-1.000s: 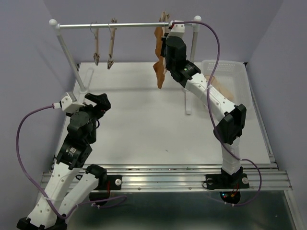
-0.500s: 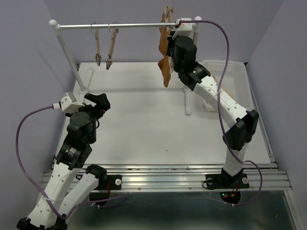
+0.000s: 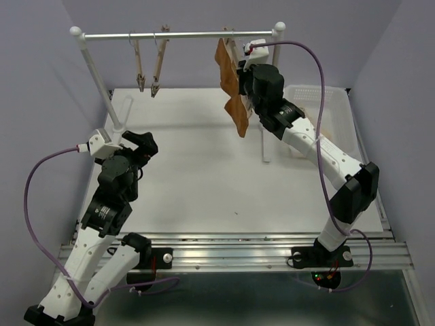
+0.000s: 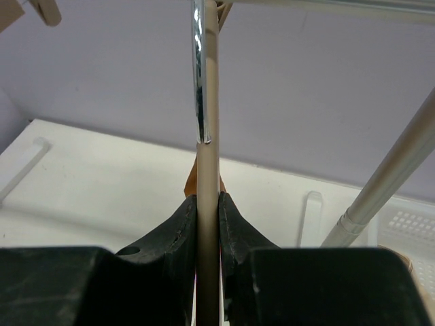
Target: Remove the underwear clipped to the hanger
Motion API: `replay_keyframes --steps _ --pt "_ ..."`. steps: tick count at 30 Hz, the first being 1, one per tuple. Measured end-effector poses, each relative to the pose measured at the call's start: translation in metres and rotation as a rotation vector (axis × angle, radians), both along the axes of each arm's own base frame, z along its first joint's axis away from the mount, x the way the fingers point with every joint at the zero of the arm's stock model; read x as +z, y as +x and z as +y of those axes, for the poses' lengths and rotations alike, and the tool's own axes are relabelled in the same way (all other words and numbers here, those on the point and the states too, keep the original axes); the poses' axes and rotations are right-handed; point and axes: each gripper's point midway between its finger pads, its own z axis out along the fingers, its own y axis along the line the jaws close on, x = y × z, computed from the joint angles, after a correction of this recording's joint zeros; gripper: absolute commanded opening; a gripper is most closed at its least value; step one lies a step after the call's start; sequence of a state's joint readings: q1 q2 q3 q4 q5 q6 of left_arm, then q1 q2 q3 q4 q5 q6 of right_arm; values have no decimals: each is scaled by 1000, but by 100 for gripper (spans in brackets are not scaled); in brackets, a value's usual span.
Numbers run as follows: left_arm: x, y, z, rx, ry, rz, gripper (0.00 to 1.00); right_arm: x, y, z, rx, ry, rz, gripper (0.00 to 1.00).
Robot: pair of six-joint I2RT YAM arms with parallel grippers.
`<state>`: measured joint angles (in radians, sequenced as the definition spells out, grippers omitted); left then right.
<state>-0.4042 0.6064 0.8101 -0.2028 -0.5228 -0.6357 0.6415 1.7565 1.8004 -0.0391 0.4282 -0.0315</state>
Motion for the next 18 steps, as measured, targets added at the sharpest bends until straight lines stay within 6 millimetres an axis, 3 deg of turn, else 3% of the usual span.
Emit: replay_keyframes --steps 12,15,18 --pt "-15 10 -11 -40 21 58 99 -28 -38 -4 153 -142 -20 1" --pt "-19 12 -19 -79 25 73 99 -35 -56 2 262 -214 -47 1" --pt "-25 14 -32 -142 21 96 99 -57 -81 3 381 -308 -59 1"
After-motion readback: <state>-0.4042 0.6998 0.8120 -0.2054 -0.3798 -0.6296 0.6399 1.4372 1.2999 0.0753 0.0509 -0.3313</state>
